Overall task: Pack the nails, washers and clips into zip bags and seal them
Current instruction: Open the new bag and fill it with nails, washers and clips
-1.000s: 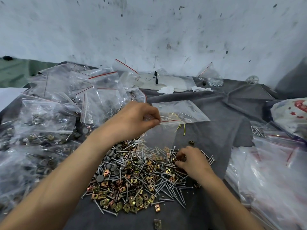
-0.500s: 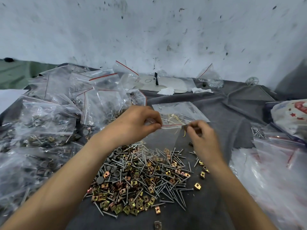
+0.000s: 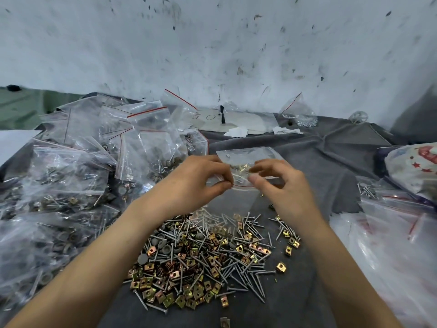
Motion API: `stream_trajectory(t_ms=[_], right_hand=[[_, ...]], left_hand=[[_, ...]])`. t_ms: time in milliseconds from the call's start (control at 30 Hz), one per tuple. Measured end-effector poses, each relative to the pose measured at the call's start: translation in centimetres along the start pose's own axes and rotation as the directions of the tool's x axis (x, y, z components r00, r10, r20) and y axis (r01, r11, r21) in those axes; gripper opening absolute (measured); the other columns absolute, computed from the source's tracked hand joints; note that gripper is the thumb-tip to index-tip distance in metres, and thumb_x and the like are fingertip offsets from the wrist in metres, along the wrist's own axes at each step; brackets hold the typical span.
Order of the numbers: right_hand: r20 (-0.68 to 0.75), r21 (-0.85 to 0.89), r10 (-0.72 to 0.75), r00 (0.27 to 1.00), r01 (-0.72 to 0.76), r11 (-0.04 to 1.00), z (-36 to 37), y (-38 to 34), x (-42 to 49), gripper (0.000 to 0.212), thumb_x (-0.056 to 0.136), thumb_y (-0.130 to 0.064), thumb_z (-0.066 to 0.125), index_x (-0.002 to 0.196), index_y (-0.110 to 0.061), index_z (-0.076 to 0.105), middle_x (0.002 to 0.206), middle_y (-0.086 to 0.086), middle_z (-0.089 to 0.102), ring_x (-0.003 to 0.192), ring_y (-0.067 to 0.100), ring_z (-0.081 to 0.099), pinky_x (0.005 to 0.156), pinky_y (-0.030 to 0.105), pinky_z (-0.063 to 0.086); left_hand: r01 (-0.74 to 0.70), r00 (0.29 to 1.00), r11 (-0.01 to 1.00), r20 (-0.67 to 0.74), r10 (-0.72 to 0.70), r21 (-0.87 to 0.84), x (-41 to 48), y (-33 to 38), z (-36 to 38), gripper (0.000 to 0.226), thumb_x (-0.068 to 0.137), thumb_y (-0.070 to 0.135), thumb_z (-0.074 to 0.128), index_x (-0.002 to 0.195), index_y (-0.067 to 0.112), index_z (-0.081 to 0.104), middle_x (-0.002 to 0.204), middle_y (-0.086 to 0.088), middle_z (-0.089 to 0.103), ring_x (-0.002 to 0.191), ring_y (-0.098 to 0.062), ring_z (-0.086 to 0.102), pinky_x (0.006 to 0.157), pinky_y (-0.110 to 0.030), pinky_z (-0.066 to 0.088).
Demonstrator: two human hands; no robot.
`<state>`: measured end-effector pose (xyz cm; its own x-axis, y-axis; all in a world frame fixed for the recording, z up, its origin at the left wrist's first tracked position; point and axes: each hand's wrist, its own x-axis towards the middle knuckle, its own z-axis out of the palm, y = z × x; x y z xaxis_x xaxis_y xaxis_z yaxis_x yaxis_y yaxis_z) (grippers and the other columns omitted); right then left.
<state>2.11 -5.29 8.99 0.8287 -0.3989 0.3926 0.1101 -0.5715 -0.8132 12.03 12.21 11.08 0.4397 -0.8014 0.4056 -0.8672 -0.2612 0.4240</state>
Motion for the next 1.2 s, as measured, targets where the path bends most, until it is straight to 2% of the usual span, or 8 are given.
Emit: stream_trajectory(t_ms=[100,267,433,633,733,833,1067,1200], right_hand=[[-0.160,0.088,0.089,0.983,-0.076,0.993,0.6,2.2,0.5,0.015,0.085,-0.015,0.068,0.082,-0.030,0.067,0.087,-0.011,0.069,0.080,-0.001,0.062,0.065,0.012,0.046],[0.190,-0.442,0.334,0.923,-0.223,0.869,4.8,8.5,-0.3,0.024,0.089,-0.018,0.064,0.113,-0.018,0.068,0.114,0.000,0.066,0.104,0.012,0.057,0.085,0.017,0.038],[0.202,-0.652,0.283,0.938,-0.087,0.753,7.0,10.7,-0.7,0.023,0.090,-0.031,0.061,0.111,-0.024,0.066,0.114,-0.001,0.057,0.113,0.023,0.045,0.094,0.038,0.040],[0.174,-0.432,0.250,0.952,-0.155,0.888,6.8,9.6,-0.8,0.008,0.084,-0.014,0.068,0.087,-0.019,0.062,0.094,0.000,0.065,0.097,0.018,0.056,0.084,0.032,0.047],[-0.044,-0.086,0.228,0.973,-0.231,0.969,5.3,6.6,-0.1,0.021,0.082,-0.008,0.070,0.080,-0.027,0.060,0.082,-0.012,0.064,0.080,0.005,0.060,0.077,0.021,0.047],[-0.198,0.119,0.128,0.972,-0.106,0.987,3.3,3.0,1.5,0.027,0.079,-0.007,0.073,0.076,-0.030,0.059,0.076,-0.012,0.065,0.073,0.002,0.061,0.068,0.014,0.047],[-0.139,0.223,0.126,0.982,-0.092,0.970,1.7,0.3,1.8,0.027,0.082,-0.002,0.068,0.076,-0.028,0.061,0.075,-0.002,0.068,0.074,0.014,0.066,0.067,0.021,0.050],[0.037,0.098,-0.117,0.992,0.113,0.989,1.3,-1.4,1.6,0.034,0.080,0.002,0.069,0.078,-0.032,0.065,0.078,-0.006,0.070,0.076,0.009,0.067,0.072,0.018,0.052]], left_hand=[[0.029,0.999,1.000,-0.036,-0.028,0.012,-0.1,-0.3,-0.2,0.004,0.087,0.019,0.068,0.088,0.018,0.072,0.094,0.003,0.066,0.082,-0.006,0.057,0.073,-0.009,0.038],[0.076,0.995,0.997,-0.064,-0.074,0.034,-0.1,-0.4,-0.6,0.007,0.088,0.020,0.067,0.091,0.016,0.072,0.095,0.000,0.066,0.088,-0.015,0.059,0.081,-0.029,0.043],[0.095,0.993,0.995,-0.069,-0.092,0.036,-0.6,-0.4,-1.1,0.008,0.089,0.020,0.065,0.092,0.017,0.072,0.094,0.001,0.066,0.088,-0.014,0.059,0.082,-0.031,0.043],[0.097,0.992,0.995,-0.079,-0.094,0.033,-1.0,-0.8,-1.4,0.008,0.089,0.017,0.065,0.091,0.014,0.072,0.094,-0.001,0.068,0.090,-0.015,0.061,0.086,-0.035,0.044],[0.088,0.994,0.996,-0.069,-0.086,0.032,-1.0,-0.7,-1.4,0.009,0.089,0.020,0.065,0.092,0.015,0.072,0.097,0.000,0.067,0.092,-0.015,0.061,0.087,-0.036,0.044],[0.082,0.995,0.996,-0.066,-0.081,0.022,-1.0,-0.5,-1.1,0.009,0.089,0.021,0.065,0.092,0.015,0.072,0.098,0.002,0.066,0.092,-0.013,0.060,0.086,-0.032,0.044],[0.071,0.995,0.997,-0.078,-0.068,0.028,-1.0,-0.4,-0.6,0.008,0.089,0.021,0.066,0.091,0.017,0.073,0.097,0.004,0.067,0.091,-0.010,0.060,0.084,-0.027,0.043],[0.073,0.995,0.997,-0.068,-0.072,0.022,-1.0,-0.3,-0.4,0.008,0.088,0.020,0.066,0.092,0.017,0.073,0.099,0.001,0.066,0.092,-0.012,0.061,0.085,-0.028,0.043]])
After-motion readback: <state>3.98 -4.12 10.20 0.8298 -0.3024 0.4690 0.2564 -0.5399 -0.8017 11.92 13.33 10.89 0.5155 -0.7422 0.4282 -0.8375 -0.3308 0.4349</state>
